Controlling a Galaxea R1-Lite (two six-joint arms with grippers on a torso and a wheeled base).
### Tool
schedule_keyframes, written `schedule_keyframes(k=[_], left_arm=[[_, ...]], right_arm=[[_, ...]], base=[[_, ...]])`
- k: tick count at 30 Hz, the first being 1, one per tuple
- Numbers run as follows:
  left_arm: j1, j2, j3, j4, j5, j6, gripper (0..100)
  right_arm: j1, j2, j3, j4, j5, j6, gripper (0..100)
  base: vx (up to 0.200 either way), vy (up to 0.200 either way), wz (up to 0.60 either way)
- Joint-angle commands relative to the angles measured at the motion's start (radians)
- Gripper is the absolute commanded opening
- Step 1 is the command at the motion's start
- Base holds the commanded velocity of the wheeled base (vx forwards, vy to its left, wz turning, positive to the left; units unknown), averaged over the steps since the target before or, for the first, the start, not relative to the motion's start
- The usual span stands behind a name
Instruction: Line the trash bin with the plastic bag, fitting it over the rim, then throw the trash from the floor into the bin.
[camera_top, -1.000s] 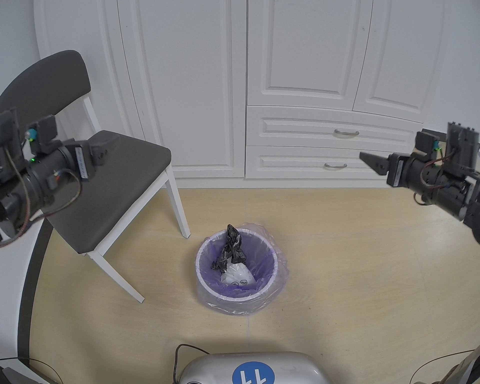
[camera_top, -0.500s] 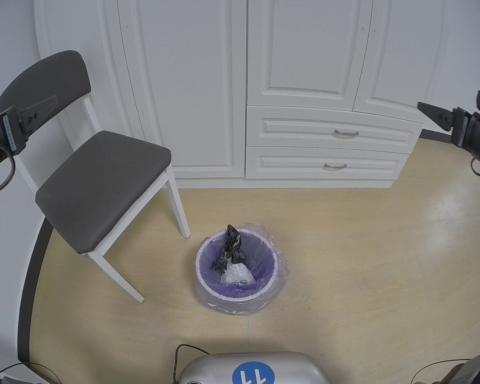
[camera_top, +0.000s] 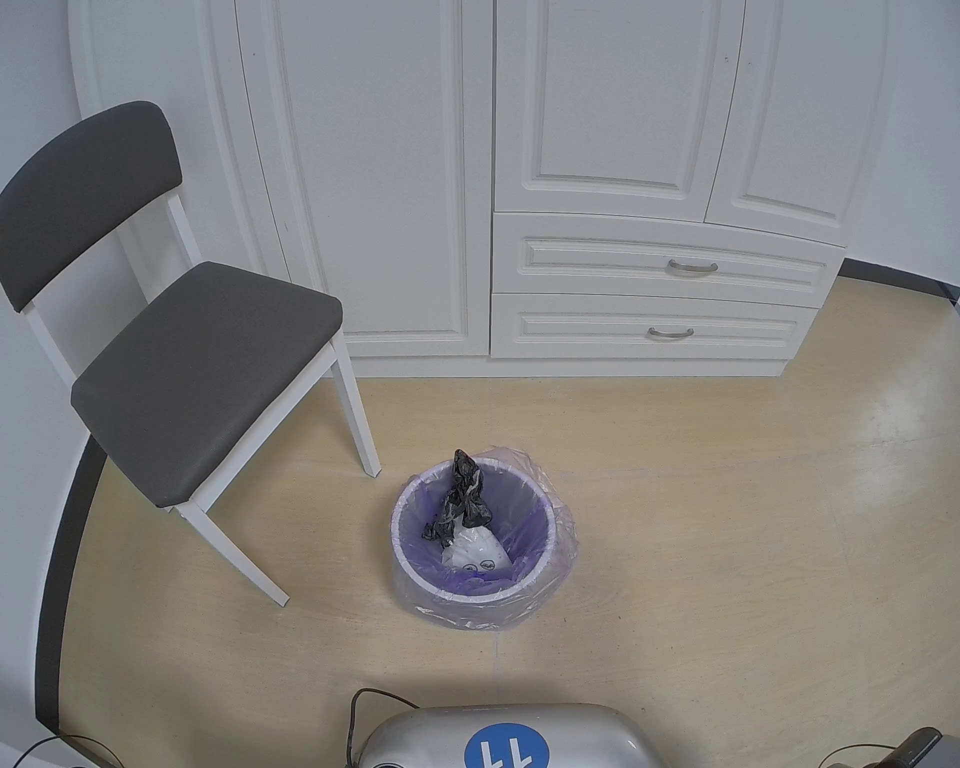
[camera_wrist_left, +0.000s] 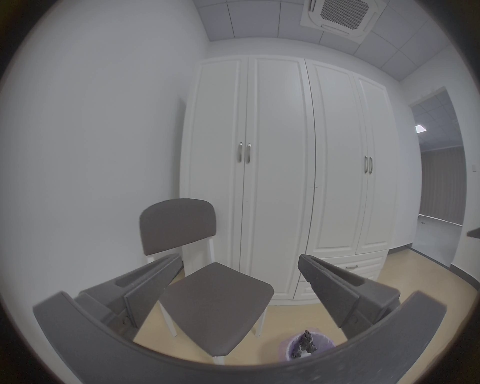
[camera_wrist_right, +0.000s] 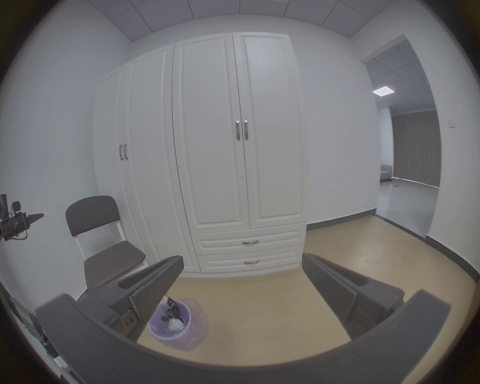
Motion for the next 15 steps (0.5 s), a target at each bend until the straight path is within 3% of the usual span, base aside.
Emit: schedule_keyframes(k=[1,4,15], left_arm=[[0.022,-0.256,0.034,0.122,0.038,-0.013,100],[0.025,-0.354,0.032,0.226,0.038,-0.013,100],[0.108,-0.561,-0.049,0.508,0.034,-0.008,100]], right_arm=[[-0.069,-0.361,0.005,0.228,-0.007,0.001,100],[-0.107,-0.474,-0.022,0.354,-0.003,-0.001,100],[-0.084,-0.666,-0.055,0.554,-0.006,0.004,100]], base=[[0.000,0.000,0.00],[0.000,0.000,0.00],[0.000,0.000,0.00]])
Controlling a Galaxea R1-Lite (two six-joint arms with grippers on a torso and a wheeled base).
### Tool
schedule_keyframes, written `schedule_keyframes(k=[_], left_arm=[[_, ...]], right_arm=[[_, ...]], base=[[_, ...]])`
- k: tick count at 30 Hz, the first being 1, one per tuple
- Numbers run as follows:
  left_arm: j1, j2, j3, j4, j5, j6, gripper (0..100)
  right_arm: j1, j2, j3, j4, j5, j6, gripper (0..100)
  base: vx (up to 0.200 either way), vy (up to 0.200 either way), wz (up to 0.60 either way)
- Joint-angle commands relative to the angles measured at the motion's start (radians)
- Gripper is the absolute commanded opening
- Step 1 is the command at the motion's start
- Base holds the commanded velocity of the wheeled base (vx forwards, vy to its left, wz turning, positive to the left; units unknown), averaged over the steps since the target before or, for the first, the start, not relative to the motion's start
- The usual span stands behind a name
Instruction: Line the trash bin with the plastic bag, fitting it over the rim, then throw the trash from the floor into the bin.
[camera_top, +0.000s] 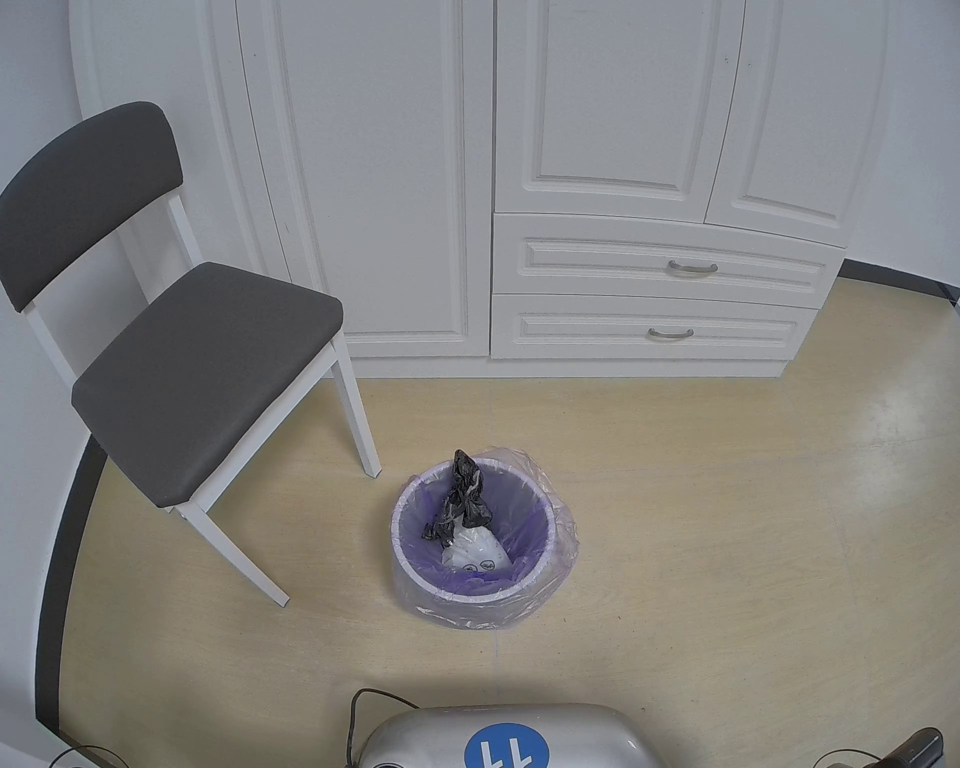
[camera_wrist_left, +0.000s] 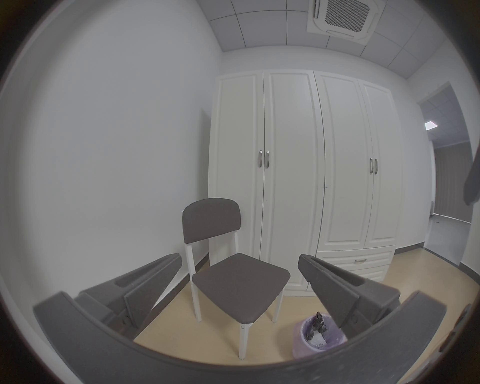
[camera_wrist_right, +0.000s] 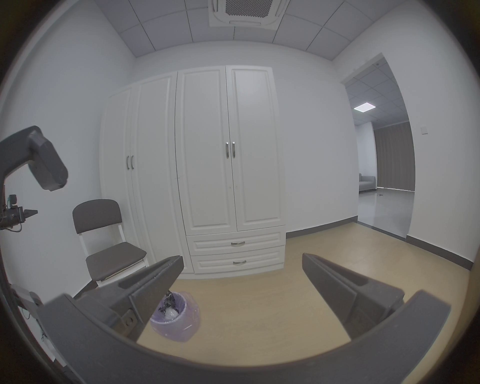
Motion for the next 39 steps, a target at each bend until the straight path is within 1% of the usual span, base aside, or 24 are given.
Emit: schedule_keyframes(k=[1,7,11,13,17,20,21,22,24,26,27,28,29,31,34,35,36,39], left_arm=[[0.025,-0.122,-0.062,0.081,0.000,-0.001,100],[0.038,-0.176,-0.077,0.153,0.000,-0.003,100],[0.062,-0.226,-0.048,0.208,-0.003,-0.003,100],[0.064,-0.265,-0.011,0.234,-0.003,-0.004,100],[0.107,-0.354,0.112,0.239,0.001,-0.004,100],[0.108,-0.354,0.143,0.222,0.017,-0.010,100],[0.108,-0.354,0.143,0.222,0.017,-0.010,100],[0.108,-0.354,0.156,0.203,0.014,-0.016,100],[0.108,-0.354,0.208,0.147,0.009,-0.027,100],[0.108,-0.354,0.294,0.027,-0.005,-0.026,100],[0.108,-0.354,0.337,-0.031,-0.014,-0.022,100],[0.108,-0.354,0.411,-0.133,-0.038,-0.016,100],[0.108,-0.354,0.448,-0.185,-0.052,-0.016,100],[0.108,-0.354,0.615,-0.399,-0.114,-0.016,100],[0.108,-0.354,0.782,-0.559,-0.164,-0.003,100],[0.108,-0.354,0.821,-0.585,-0.166,0.010,100],[0.110,-0.354,0.839,-0.584,-0.163,0.017,100],[0.110,-0.354,0.839,-0.490,-0.164,0.005,100]], right_arm=[[-0.002,-0.101,-0.020,0.032,0.002,0.004,100],[-0.002,-0.101,-0.030,0.029,0.011,0.003,100],[-0.002,-0.101,-0.013,0.025,0.014,-0.017,100],[-0.002,-0.101,0.021,0.000,0.014,-0.036,100],[-0.002,-0.101,0.203,-0.205,0.009,-0.042,100],[-0.002,-0.101,0.323,-0.402,0.012,-0.043,100],[-0.002,-0.101,0.323,-0.402,0.012,-0.043,100],[-0.002,-0.098,0.411,-0.561,0.017,-0.050,100],[-0.002,-0.095,0.477,-0.676,0.035,-0.069,100],[-0.003,-0.101,0.523,-0.758,0.069,-0.082,100],[-0.003,-0.101,0.536,-0.784,0.075,-0.085,100],[-0.003,-0.101,0.553,-0.825,0.078,-0.083,100],[-0.003,-0.101,0.561,-0.844,0.078,-0.082,100],[-0.003,-0.101,0.585,-0.911,0.075,-0.079,100],[-0.003,-0.103,0.610,-0.965,0.074,-0.077,100],[-0.003,-0.103,0.616,-0.980,0.072,-0.076,100],[-0.003,-0.103,0.628,-1.003,0.068,-0.077,100],[-0.003,-0.103,0.677,-1.067,0.049,-0.086,100]], base=[[0.000,0.000,0.00],[0.000,0.000,0.00],[0.000,0.000,0.00],[0.000,0.000,0.00],[0.000,0.000,0.00],[0.000,0.000,0.00],[0.000,0.000,0.00],[0.000,0.000,0.00],[0.000,0.000,0.00],[0.000,0.000,0.00],[0.000,0.000,0.00],[0.000,0.000,0.00],[0.000,0.000,0.00],[0.000,0.000,0.00],[0.000,0.000,0.00],[0.000,0.000,0.00],[0.000,0.000,0.00],[0.000,0.000,0.00]])
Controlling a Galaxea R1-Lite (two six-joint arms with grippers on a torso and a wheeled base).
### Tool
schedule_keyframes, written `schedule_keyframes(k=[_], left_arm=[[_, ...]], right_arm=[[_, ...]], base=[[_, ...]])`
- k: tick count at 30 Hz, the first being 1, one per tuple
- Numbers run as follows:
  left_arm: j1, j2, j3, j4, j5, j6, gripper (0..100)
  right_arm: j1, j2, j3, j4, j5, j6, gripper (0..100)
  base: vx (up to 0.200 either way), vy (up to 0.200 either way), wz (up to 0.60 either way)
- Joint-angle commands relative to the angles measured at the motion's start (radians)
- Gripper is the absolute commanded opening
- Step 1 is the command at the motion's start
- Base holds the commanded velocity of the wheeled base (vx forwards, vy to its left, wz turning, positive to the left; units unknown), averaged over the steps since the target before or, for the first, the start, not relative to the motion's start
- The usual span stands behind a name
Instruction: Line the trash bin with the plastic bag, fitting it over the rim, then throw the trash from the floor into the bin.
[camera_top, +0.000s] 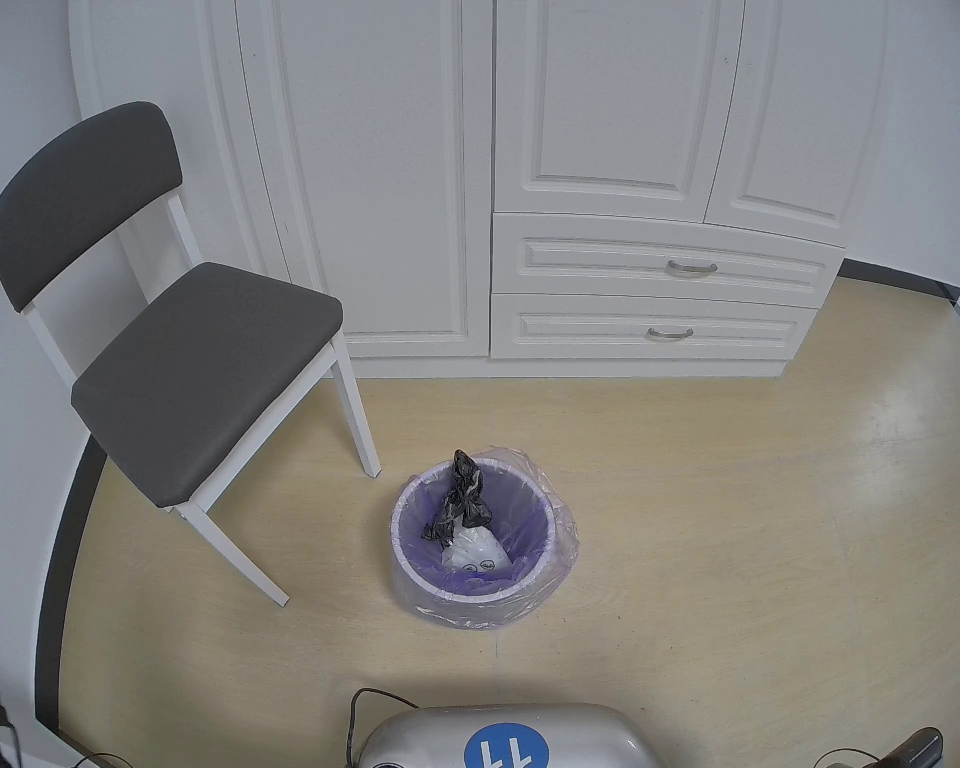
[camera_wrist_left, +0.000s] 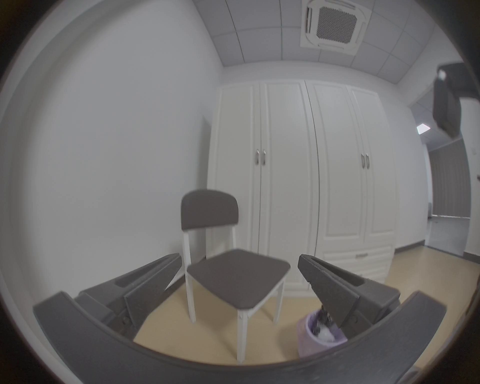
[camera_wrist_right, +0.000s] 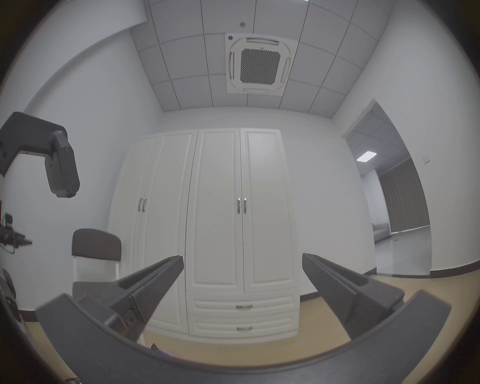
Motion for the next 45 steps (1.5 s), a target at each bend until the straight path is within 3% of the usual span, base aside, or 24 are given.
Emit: schedule_keyframes(k=[1,5,13,18,19,27,30,38,42,45], left_arm=[[0.003,-0.012,0.215,-0.052,-0.057,0.013,100],[0.003,-0.012,0.215,0.107,-0.055,0.005,100],[0.003,-0.012,0.215,0.107,-0.061,-0.027,100],[0.003,-0.012,0.215,0.139,-0.138,-0.039,100],[0.003,-0.012,0.215,0.167,-0.173,-0.028,100],[0.002,-0.012,0.215,0.175,-0.170,-0.018,100],[0.002,-0.012,0.215,0.175,-0.172,-0.022,100],[0.002,-0.012,0.215,0.175,-0.185,0.025,100],[0.003,-0.012,0.215,0.175,-0.176,-0.019,100],[0.003,-0.012,0.215,0.175,-0.178,0.012,100]], right_arm=[[0.000,-0.010,0.146,-0.184,-0.018,-0.016,100],[0.000,-0.010,0.203,-0.236,-0.019,-0.049,100],[0.000,-0.009,0.341,-0.214,0.001,-0.063,100],[0.000,-0.010,0.375,-0.112,0.027,-0.051,100],[0.001,-0.010,0.375,-0.037,0.019,-0.048,100],[0.001,-0.010,0.375,0.247,0.021,-0.029,100],[0.001,-0.007,0.375,0.306,0.063,0.018,100],[0.001,-0.009,0.373,0.312,0.065,0.021,100],[0.001,-0.009,0.373,0.310,0.063,0.023,100],[0.001,-0.009,0.375,0.312,0.063,0.017,100]], base=[[0.000,0.000,0.00],[0.000,0.000,0.00],[0.000,0.000,0.00],[0.000,0.000,0.00],[0.000,0.000,0.00],[0.000,0.000,0.00],[0.000,0.000,0.00],[0.000,0.000,0.00],[0.000,0.000,0.00],[0.000,0.000,0.00]])
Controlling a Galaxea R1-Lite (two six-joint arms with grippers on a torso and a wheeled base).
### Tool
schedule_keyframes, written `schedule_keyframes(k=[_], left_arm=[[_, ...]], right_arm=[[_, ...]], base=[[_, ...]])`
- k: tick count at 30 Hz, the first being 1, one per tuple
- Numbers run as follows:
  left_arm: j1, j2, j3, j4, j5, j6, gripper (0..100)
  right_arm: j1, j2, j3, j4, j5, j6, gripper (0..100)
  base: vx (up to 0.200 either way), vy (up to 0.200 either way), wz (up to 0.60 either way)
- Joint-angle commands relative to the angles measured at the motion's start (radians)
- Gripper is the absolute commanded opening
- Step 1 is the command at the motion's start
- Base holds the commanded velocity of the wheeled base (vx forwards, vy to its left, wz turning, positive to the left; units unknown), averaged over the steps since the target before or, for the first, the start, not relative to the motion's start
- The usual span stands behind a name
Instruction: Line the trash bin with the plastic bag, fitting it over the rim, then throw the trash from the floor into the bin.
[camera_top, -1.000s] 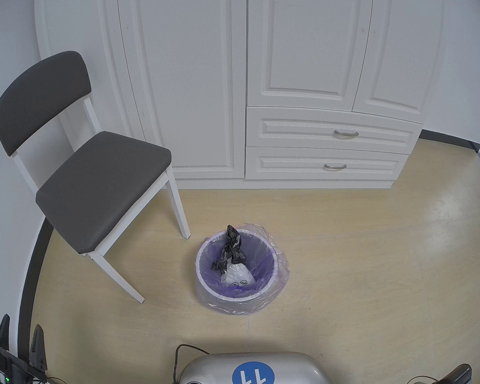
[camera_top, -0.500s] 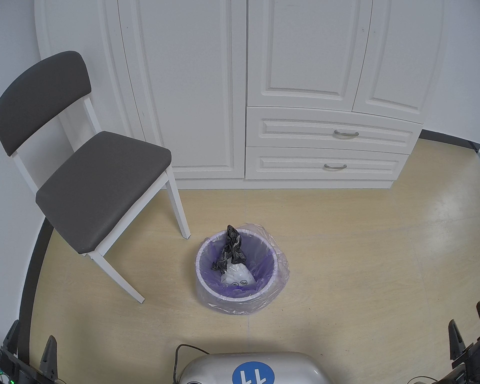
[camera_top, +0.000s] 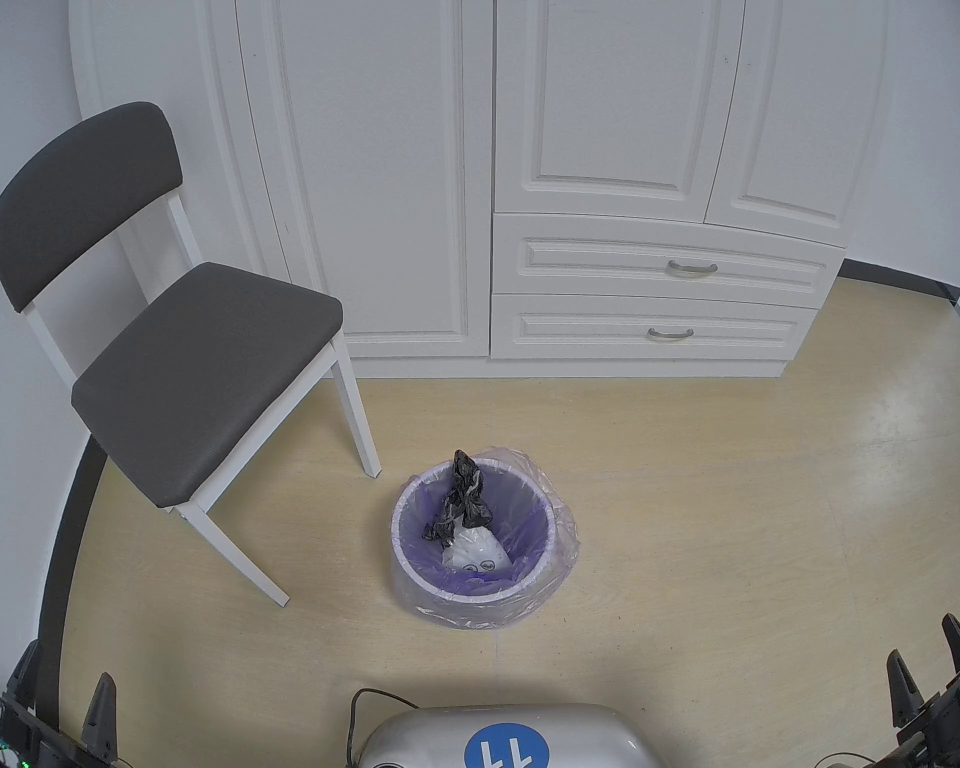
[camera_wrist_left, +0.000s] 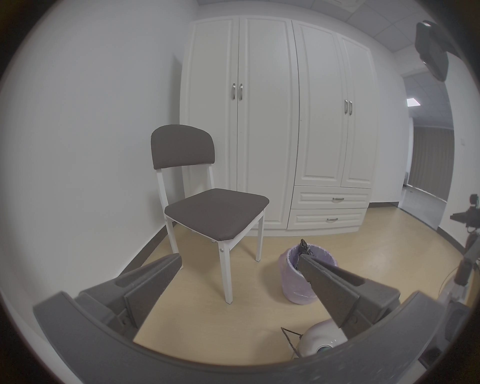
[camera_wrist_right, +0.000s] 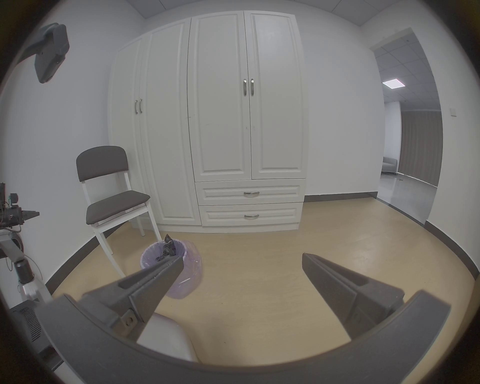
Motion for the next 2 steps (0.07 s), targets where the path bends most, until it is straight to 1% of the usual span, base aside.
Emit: schedule_keyframes(k=[1,2], left_arm=[[0.001,-0.013,0.017,-0.001,-0.001,0.024,100],[0.001,-0.013,0.017,-0.001,-0.001,0.025,100]], right_arm=[[0.000,-0.013,0.016,0.000,0.000,-0.004,100],[0.000,-0.013,0.016,0.000,0.000,-0.001,100]], base=[[0.000,0.000,0.00],[0.000,0.000,0.00]])
